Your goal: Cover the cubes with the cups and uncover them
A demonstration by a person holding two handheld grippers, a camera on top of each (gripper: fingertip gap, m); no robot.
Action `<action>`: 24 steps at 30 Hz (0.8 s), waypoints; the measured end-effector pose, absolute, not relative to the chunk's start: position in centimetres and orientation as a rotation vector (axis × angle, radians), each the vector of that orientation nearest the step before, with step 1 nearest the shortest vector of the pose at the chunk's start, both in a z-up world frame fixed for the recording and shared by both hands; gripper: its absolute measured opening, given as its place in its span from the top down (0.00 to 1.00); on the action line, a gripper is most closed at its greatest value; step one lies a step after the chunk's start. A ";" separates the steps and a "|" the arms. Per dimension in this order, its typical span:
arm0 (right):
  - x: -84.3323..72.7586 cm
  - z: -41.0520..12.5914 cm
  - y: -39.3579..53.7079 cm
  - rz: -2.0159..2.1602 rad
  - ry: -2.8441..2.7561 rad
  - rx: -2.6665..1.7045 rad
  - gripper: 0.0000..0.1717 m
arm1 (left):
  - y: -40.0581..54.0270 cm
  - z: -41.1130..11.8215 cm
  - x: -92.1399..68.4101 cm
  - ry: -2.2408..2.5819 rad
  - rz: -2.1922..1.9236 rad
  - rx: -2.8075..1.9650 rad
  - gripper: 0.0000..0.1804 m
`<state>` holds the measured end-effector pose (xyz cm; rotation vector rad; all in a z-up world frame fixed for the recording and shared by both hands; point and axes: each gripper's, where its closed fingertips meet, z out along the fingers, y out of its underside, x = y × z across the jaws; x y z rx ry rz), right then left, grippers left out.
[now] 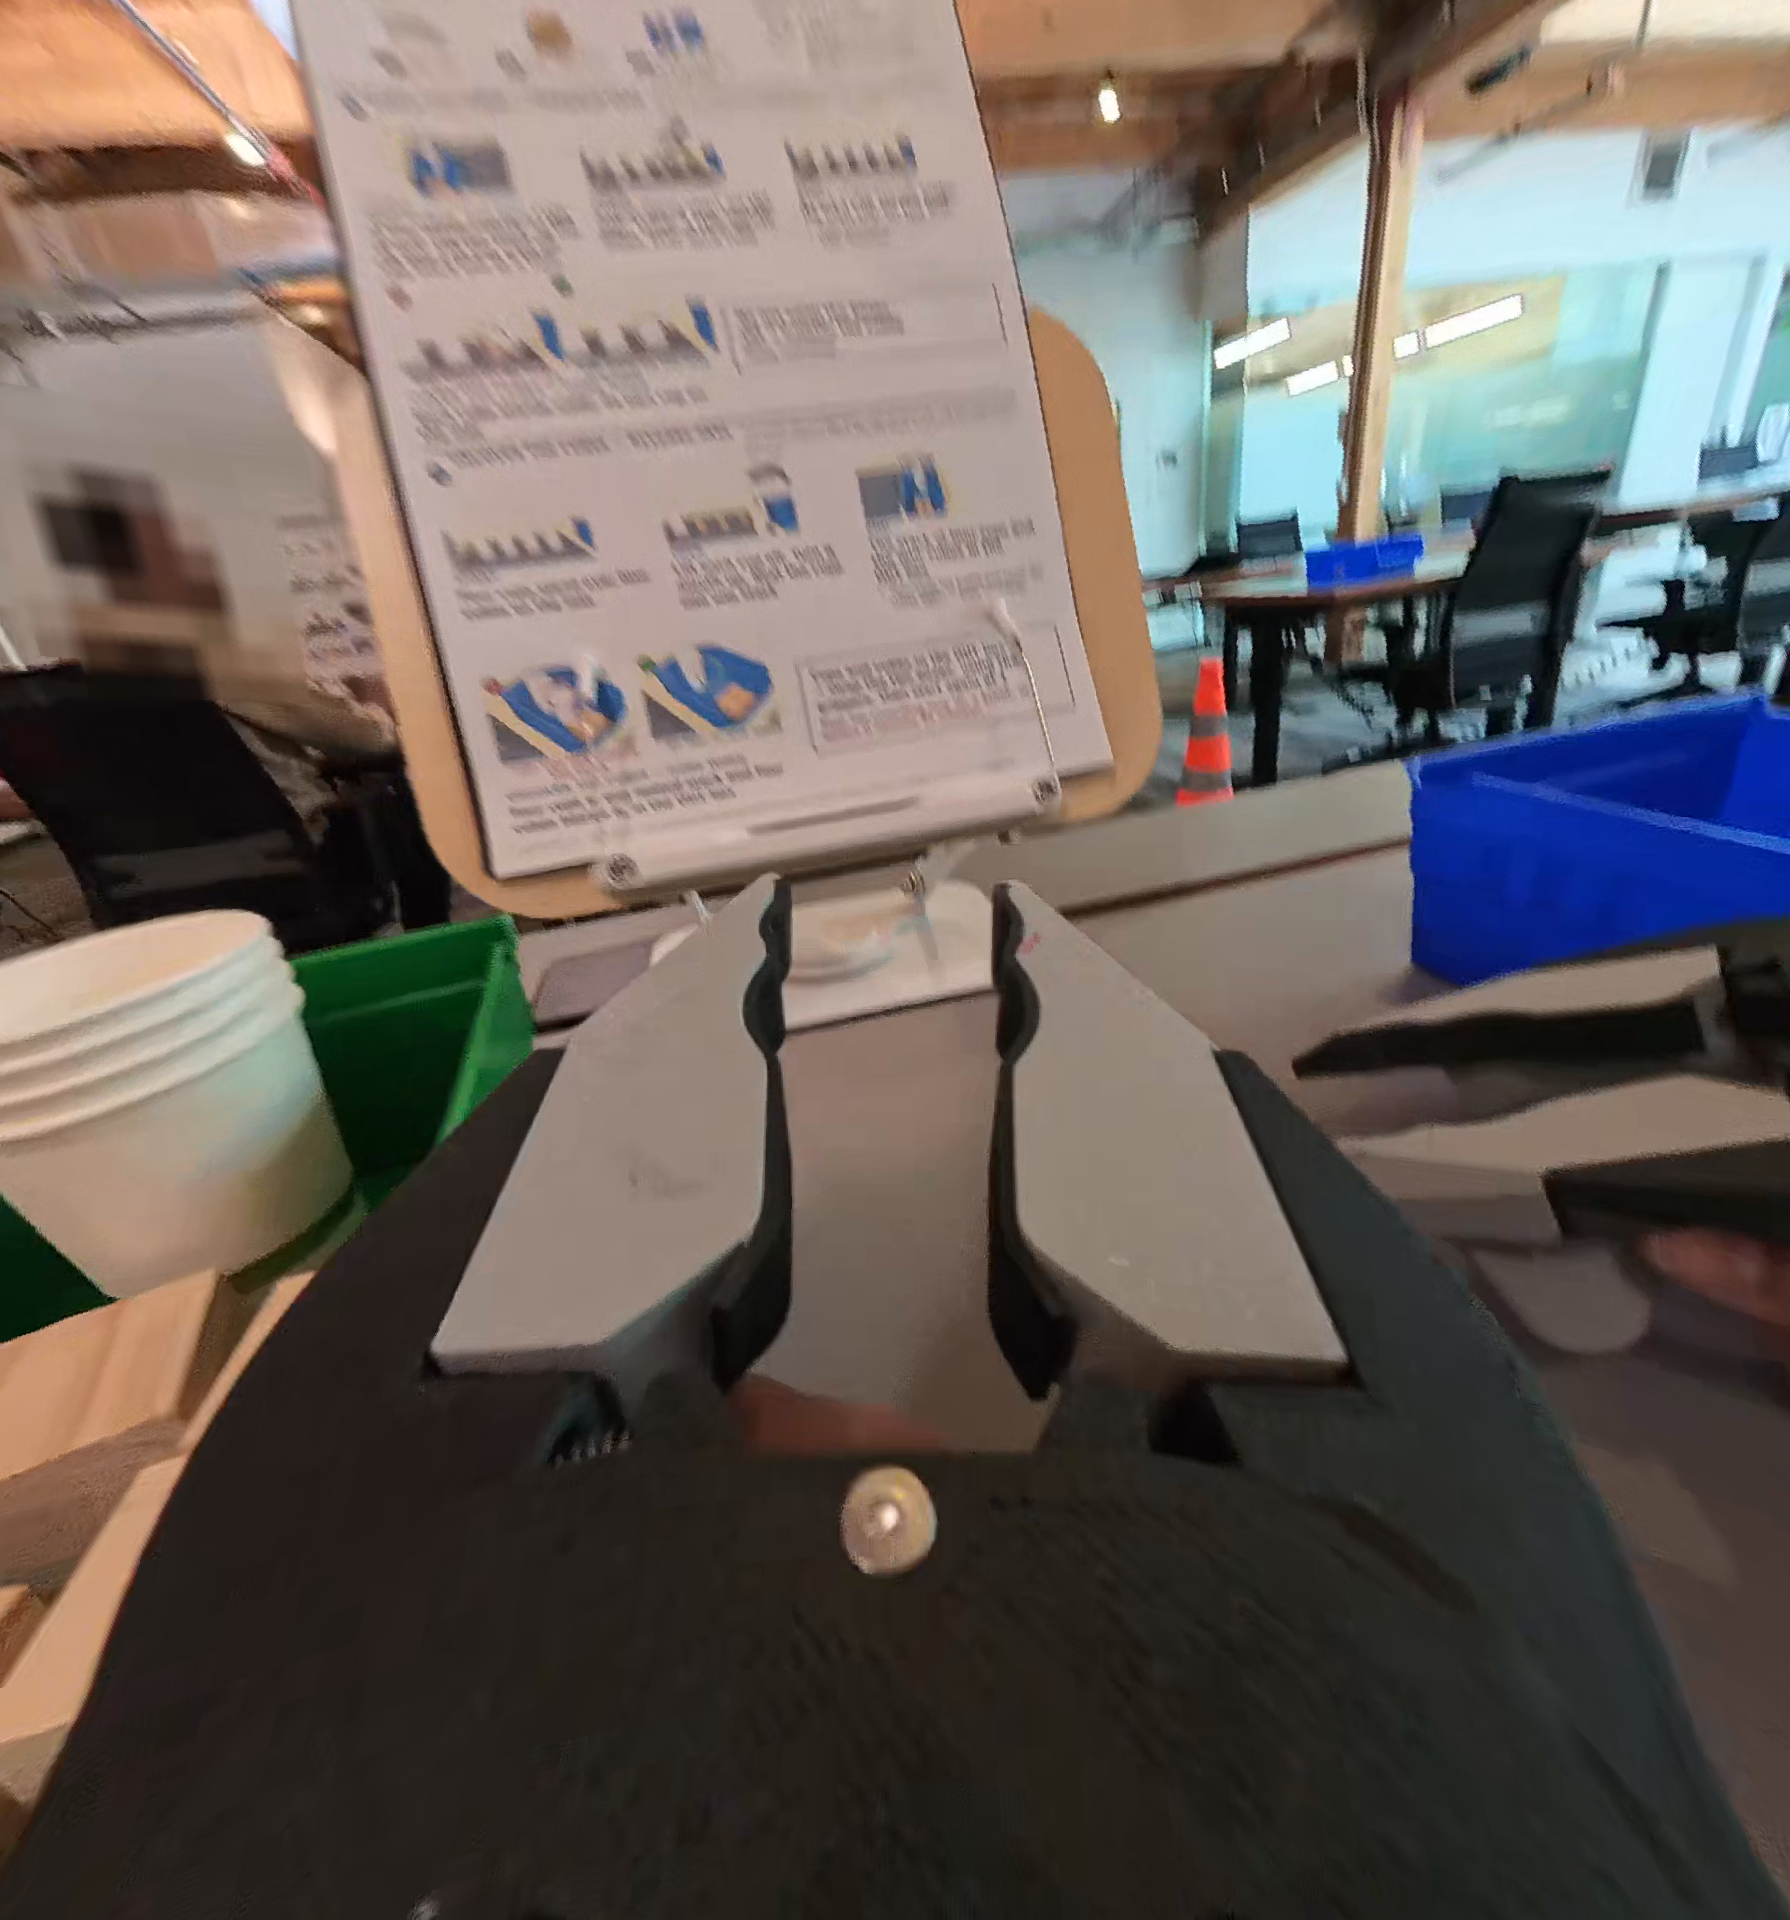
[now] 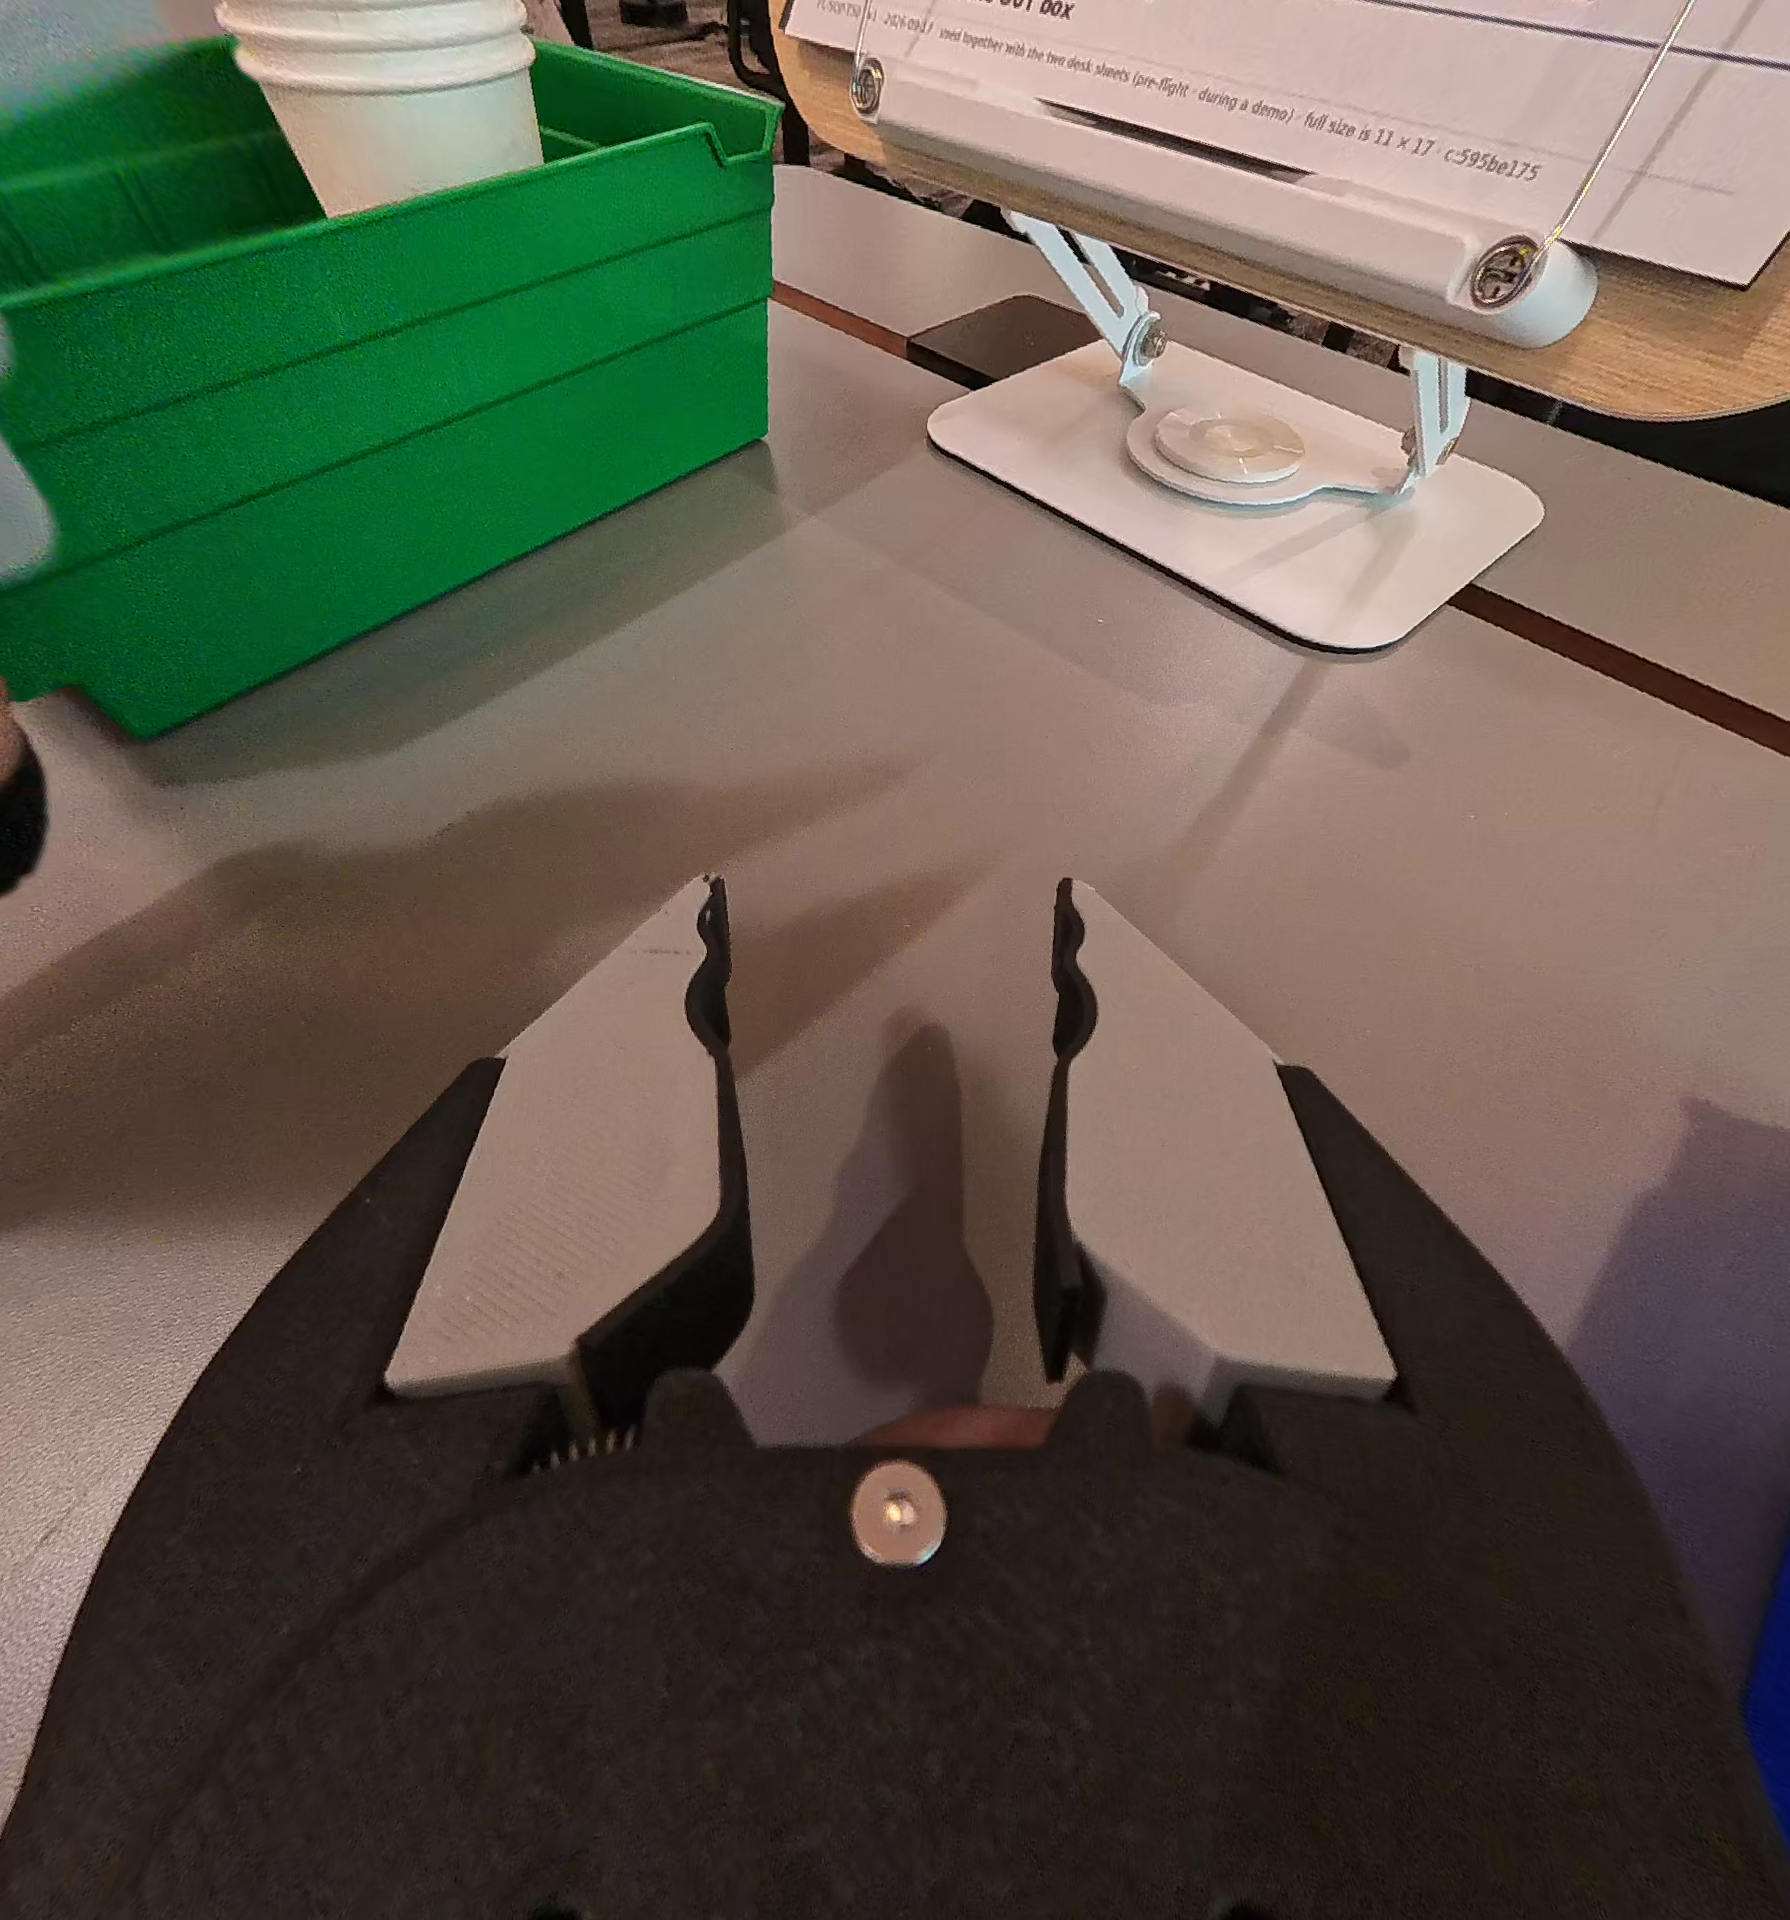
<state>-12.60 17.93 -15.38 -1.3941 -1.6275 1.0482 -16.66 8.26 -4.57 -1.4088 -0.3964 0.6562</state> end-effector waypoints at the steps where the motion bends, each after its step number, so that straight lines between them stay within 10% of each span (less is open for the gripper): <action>1: -12.6 -15.4 17.9 1.047 -1.628 -1.394 0.65 | 7.4 -3.5 -16.7 -0.398 0.675 -1.346 0.79; 10: -12.6 -15.5 17.9 1.042 -1.633 -1.395 0.65 | 3.4 0.9 -16.1 -0.411 0.732 -1.083 0.77; 24: -12.6 -15.6 17.8 1.019 -1.644 -1.390 0.65 | 11.0 -6.3 -14.0 -0.250 0.495 -1.522 0.68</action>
